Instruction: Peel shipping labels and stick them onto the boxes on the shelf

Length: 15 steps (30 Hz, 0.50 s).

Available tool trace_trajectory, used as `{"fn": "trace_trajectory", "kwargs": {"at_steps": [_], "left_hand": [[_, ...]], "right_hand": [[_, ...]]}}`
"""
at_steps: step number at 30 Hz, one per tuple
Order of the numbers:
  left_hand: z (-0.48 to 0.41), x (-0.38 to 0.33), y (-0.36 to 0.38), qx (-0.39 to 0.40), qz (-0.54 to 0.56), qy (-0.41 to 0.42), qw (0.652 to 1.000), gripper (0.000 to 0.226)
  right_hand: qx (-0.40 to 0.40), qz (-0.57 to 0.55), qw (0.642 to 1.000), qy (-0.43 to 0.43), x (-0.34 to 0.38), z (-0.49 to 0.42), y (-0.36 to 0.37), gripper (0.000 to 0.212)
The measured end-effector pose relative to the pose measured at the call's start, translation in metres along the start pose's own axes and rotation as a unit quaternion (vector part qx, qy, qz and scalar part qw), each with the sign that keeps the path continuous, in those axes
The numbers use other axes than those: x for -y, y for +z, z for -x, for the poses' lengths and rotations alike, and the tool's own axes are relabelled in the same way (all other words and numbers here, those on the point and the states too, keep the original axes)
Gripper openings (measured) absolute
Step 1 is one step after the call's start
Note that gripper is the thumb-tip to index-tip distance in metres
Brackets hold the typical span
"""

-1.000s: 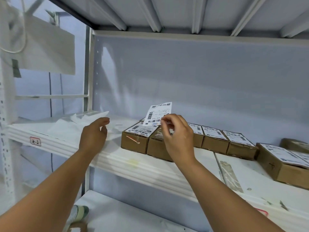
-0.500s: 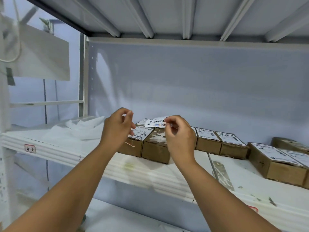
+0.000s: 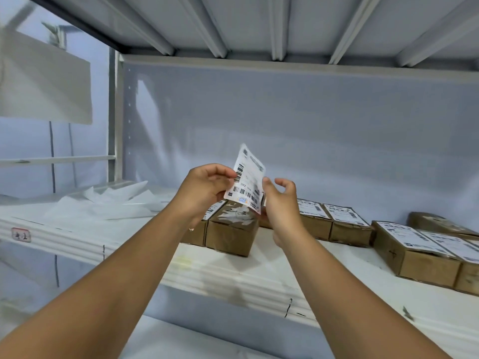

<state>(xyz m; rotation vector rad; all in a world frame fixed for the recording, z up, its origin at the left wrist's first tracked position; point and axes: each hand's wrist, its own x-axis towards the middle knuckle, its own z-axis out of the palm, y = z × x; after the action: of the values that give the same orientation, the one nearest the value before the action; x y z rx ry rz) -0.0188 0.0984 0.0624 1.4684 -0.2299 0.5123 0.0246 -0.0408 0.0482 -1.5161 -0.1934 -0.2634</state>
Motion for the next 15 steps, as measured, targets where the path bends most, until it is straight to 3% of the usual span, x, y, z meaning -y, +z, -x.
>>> {"fn": "trace_trajectory", "kwargs": {"at_steps": [2, 5, 7, 11, 15], "left_hand": [[-0.001, 0.003, 0.000, -0.003, 0.005, -0.007, 1.000, 0.020], [-0.004, 0.006, -0.001, -0.019, -0.023, -0.025, 0.999, 0.020], [-0.005, 0.009, -0.001, -0.028, -0.066, -0.046, 0.996, 0.021], [-0.009, 0.016, -0.001, -0.033, -0.102, -0.098, 0.989, 0.011], [-0.014, 0.017, -0.001, -0.032, -0.131, -0.116, 0.984, 0.006]], "right_hand": [[0.035, -0.065, 0.995, 0.069, 0.003, -0.005, -0.002, 0.036], [0.044, -0.098, 0.991, 0.074, -0.001, -0.010, -0.005, 0.028], [0.024, -0.092, 0.995, 0.043, -0.005, -0.013, -0.006, 0.023], [0.009, 0.003, 0.999, -0.050, -0.023, -0.015, -0.008, 0.035], [0.031, 0.035, 0.992, -0.118, -0.037, -0.017, -0.008, 0.021]]}}
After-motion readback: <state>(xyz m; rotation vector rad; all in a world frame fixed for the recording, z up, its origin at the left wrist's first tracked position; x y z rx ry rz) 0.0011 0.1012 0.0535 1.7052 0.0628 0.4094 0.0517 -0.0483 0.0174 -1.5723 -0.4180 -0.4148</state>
